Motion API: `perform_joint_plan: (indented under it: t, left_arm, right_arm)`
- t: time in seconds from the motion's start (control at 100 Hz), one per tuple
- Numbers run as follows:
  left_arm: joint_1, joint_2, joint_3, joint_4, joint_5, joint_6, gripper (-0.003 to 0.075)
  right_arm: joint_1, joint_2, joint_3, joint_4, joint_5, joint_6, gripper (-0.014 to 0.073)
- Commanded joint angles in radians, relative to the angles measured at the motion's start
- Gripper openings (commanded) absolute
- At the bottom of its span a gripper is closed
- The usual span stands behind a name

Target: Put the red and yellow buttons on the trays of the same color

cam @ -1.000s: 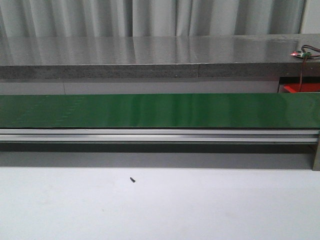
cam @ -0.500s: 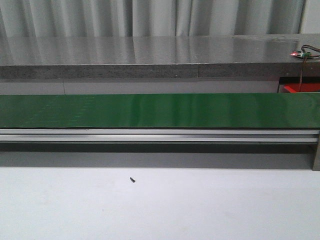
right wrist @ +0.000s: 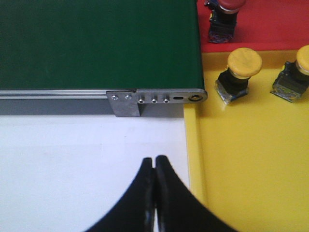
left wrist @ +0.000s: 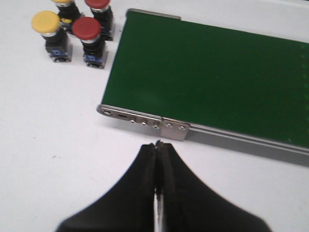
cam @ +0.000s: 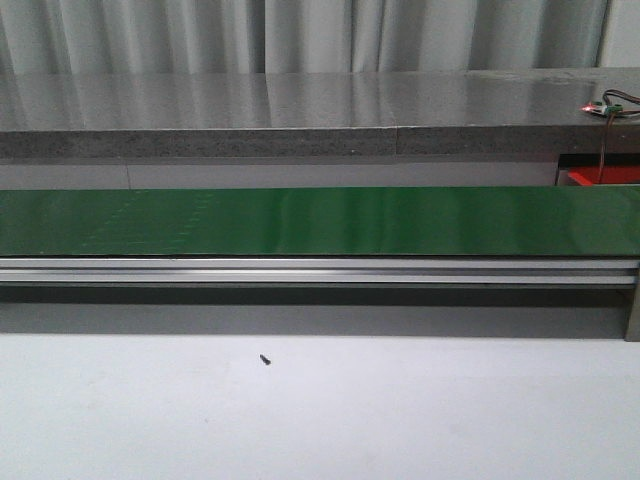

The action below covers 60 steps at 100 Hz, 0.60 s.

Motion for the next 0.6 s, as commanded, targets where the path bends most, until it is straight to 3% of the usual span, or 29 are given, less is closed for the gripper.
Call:
perform_joint_plan:
  t: [0.0,0.3,0.39,0.52,0.59]
  left_arm:
    - [0.043,0.036,-0.080,-0.018,-0.071,-0.007,-0.0019]
    - [0.168,0.188,-0.240,0.003,-0.084,-0.007,0.0004]
    - [0.180,0.232,-0.283,0.001,-0.080,-0.007,0.0134]
    - [0.180,0.296,-0.331,-0.002,-0.086,-0.007,0.0455]
    - [0.180,0.333,-0.357,-0.010,-0.088,-0.011,0.0576]
  right_arm:
    - [0.001,-0.002,-0.027,-0.002,-0.065,-0.007,-0.0066]
    - [0.001,-0.002,-0.027,-0.002,-0.065,-0.007,-0.0066]
    - [0.001,-0.002,-0.027,-0.002,-0.065,-0.007,-0.0066]
    - [0.001,-0.002,-0.027,-0.002,-0.065,-0.007,-0.0066]
    - [0.001,-0.002,-0.027,-0.002,-0.065,-0.007,-0.0066]
